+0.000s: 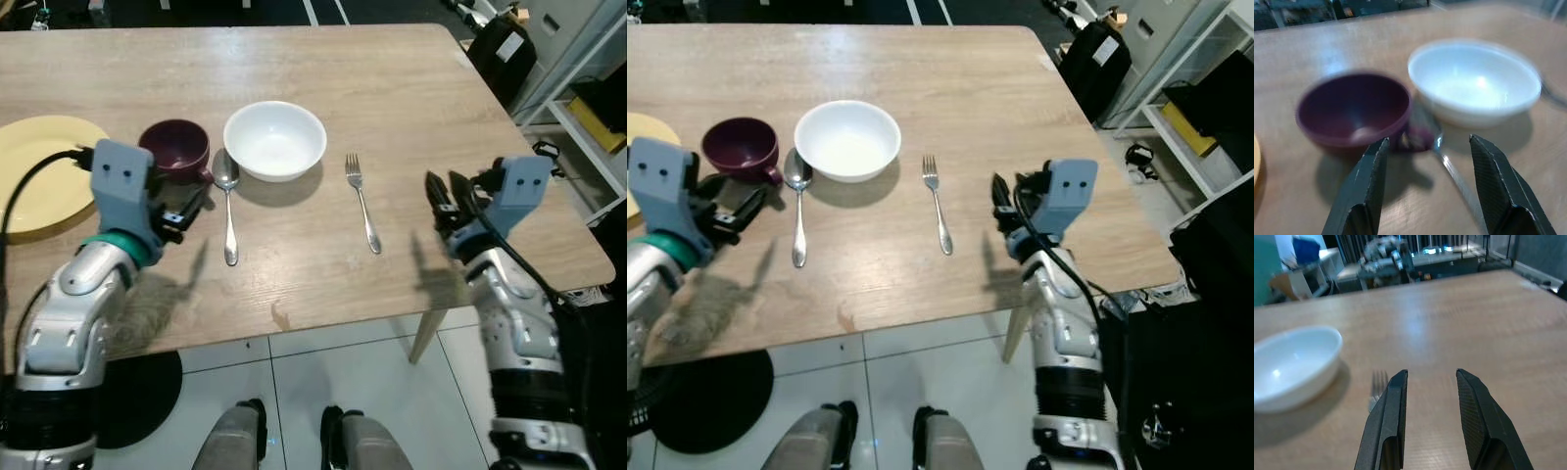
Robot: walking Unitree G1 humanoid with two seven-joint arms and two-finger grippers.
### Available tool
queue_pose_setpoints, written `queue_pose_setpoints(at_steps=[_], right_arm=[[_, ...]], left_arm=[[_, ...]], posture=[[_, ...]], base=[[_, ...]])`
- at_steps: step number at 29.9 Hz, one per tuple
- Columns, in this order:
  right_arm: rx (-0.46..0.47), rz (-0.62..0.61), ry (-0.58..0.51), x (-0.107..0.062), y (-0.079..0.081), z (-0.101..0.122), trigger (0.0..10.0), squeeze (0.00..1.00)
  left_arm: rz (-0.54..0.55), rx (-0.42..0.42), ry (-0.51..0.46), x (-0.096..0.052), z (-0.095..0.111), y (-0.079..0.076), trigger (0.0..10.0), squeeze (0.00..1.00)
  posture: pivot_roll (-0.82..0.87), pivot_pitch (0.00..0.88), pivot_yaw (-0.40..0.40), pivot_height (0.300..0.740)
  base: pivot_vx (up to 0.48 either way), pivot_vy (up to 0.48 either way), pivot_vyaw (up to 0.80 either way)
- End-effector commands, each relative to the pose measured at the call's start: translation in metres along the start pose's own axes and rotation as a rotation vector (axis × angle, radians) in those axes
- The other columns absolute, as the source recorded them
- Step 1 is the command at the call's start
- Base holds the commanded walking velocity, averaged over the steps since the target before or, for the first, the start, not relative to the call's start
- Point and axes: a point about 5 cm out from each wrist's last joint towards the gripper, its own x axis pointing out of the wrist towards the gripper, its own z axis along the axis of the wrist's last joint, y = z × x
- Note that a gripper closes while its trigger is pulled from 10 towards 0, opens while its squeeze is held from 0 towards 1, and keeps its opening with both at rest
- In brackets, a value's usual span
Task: Setting the table
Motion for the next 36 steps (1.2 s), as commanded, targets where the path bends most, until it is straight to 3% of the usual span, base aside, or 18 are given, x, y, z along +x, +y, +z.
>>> queue_pose_setpoints(at_steps=[1, 3, 5, 6, 10, 17, 19, 25, 30, 36], right_arm=[[0.016, -0.021, -0.048, 0.0, -0.004, 0.009, 10.0, 0.0], [0.054, -0.021, -0.111, 0.01, -0.002, 0.025, 10.0, 0.0], [0.054, -0.021, -0.111, 0.01, -0.002, 0.025, 10.0, 0.0], [0.068, 0.001, -0.165, 0.02, 0.004, 0.04, 10.0, 0.0], [0.069, 0.015, -0.182, 0.023, 0.009, 0.044, 10.0, 0.0], [0.067, 0.009, -0.174, 0.02, 0.008, 0.041, 10.0, 0.0], [0.035, -0.004, -0.169, 0.018, 0.007, 0.04, 10.0, 0.0], [-0.012, -0.004, -0.178, 0.017, 0.005, 0.044, 10.0, 0.0], [-0.059, -0.048, -0.177, 0.012, 0.001, 0.044, 10.0, 0.0], [-0.065, -0.063, -0.177, 0.011, -0.002, 0.044, 10.0, 0.0]], left_arm=[[-0.013, -0.022, -0.033, 0.004, 0.004, -0.001, 10.0, 0.0], [-0.052, -0.079, -0.094, 0.025, 0.018, -0.008, 10.0, 0.0], [-0.052, -0.079, -0.094, 0.025, 0.018, -0.008, 10.0, 0.0], [-0.069, -0.097, -0.135, 0.044, 0.032, -0.012, 10.0, 0.0], [-0.06, -0.089, -0.147, 0.053, 0.038, -0.011, 10.0, 0.0], [-0.099, -0.049, -0.162, 0.055, 0.044, -0.008, 10.0, 0.0], [-0.107, -0.025, -0.195, 0.057, 0.056, 0.003, 10.0, 0.0], [-0.095, -0.024, -0.214, 0.057, 0.059, 0.004, 10.0, 0.0], [-0.049, -0.004, -0.197, 0.044, 0.04, -0.005, 10.0, 0.0], [-0.022, -0.001, -0.191, 0.039, 0.036, -0.005, 10.0, 0.0]], posture=[[0.09, 0.011, -0.018, 0.74], [0.08, 0.0, -0.013, 0.74], [0.08, 0.0, -0.013, 0.74], [0.09, 0.0, -0.002, 0.74], [0.1, 0.0, -0.002, 0.74], [0.11, 0.0, -0.003, 0.74], [0.1, 0.0, -0.004, 0.74], [0.09, 0.0, -0.007, 0.74], [0.06, 0.0, -0.02, 0.74], [0.06, 0.0, -0.017, 0.74]], base=[[0.0, 0.0, 0.0], [0.0, 0.0, 0.0], [0.0, 0.0, 0.0], [0.0, 0.0, 0.0], [0.0, 0.0, 0.0], [0.0, 0.0, 0.0], [0.0, 0.0, 0.0], [0.0, 0.0, 0.0], [0.0, 0.0, 0.0], [0.0, 0.0, 0.0]])
